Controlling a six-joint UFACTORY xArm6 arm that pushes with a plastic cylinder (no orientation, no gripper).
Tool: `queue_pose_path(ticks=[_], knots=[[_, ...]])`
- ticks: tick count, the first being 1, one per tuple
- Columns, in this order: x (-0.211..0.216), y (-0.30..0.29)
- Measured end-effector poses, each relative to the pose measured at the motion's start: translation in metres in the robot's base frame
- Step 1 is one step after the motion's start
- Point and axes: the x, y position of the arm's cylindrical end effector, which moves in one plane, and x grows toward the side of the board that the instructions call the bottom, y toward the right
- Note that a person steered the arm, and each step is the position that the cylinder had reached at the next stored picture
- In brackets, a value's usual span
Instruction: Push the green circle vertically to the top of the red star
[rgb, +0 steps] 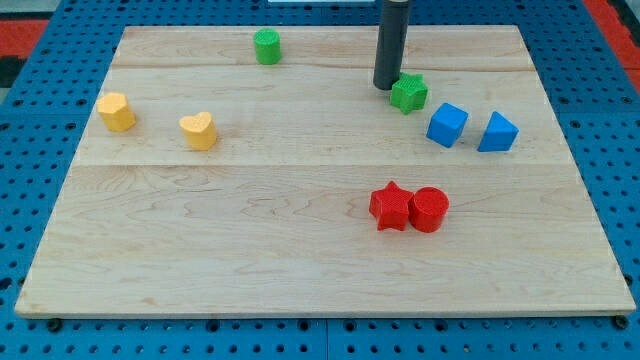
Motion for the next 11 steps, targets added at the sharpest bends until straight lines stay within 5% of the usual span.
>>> queue_pose_path(ticks=[3, 5, 7, 8, 10, 11], knots=[[0.015, 0.042], [0.01, -0.096], [-0.059, -0.199], [-0.088, -0.205], [-0.081, -0.088], [-0.03, -0.057]])
